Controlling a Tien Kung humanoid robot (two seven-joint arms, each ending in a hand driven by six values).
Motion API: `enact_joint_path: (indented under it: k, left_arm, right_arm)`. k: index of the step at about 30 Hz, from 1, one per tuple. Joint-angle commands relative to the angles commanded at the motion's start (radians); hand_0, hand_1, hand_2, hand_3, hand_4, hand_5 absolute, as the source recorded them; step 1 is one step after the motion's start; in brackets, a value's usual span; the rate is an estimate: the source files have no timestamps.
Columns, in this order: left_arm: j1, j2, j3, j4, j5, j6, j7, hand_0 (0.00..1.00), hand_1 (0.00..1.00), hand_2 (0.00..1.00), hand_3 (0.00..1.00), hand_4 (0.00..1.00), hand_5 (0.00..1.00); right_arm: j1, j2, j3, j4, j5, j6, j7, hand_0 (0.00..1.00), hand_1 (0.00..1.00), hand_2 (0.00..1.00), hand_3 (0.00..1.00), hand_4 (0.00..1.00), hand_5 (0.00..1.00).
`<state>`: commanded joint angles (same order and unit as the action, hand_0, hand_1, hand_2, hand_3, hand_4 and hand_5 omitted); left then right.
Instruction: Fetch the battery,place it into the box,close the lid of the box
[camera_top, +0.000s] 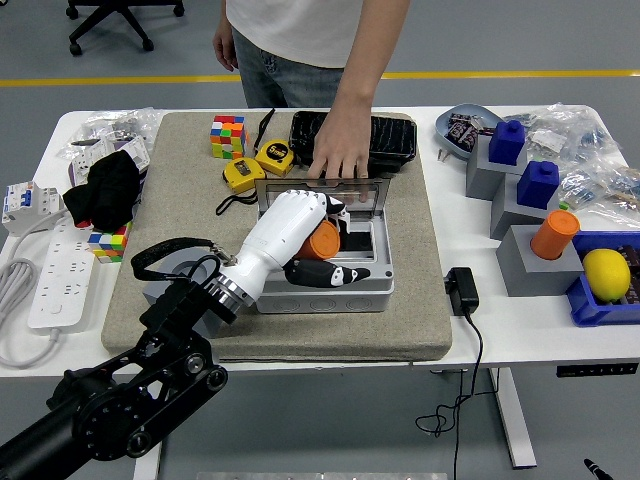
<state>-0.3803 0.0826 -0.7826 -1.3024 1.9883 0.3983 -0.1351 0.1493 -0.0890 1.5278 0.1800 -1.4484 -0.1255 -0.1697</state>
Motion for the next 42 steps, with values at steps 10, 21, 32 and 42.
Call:
enact_joint_path:
  k: [10, 21, 32, 42]
  left_arm:
    - [-0.047, -0.032, 0.022, 0.064, -0.021, 0.015, -0.008, 0.041, 0.002, 0.008, 0.014, 0.998, 0.162]
    - [-0.096, -0.062, 0.034, 0.175, -0.059, 0.036, -0.025, 0.042, 0.002, 0.009, 0.015, 0.998, 0.168]
    - [-0.114, -0.080, 0.038, 0.224, -0.128, 0.056, -0.048, 0.046, 0.002, 0.009, 0.014, 0.998, 0.211]
    - [-0.116, -0.076, 0.046, 0.226, -0.122, 0.056, -0.047, 0.050, 0.002, 0.010, 0.017, 0.998, 0.282]
  right_arm:
    - [0.000, 0.001, -0.002, 0.000, -0.003, 0.001, -0.001, 0.532, 0.533, 0.565, 0.568, 0.969, 0.786]
    - [0.003, 0.001, 0.000, 0.000, -0.008, 0.001, -0.002, 0.532, 0.535, 0.567, 0.567, 0.968, 0.784]
    - [0.003, 0.002, -0.006, 0.000, -0.008, 0.002, -0.003, 0.532, 0.534, 0.566, 0.567, 0.967, 0.782]
    - [-0.002, 0.003, 0.020, 0.000, -0.019, 0.030, 0.000, 0.536, 0.534, 0.568, 0.569, 0.968, 0.775]
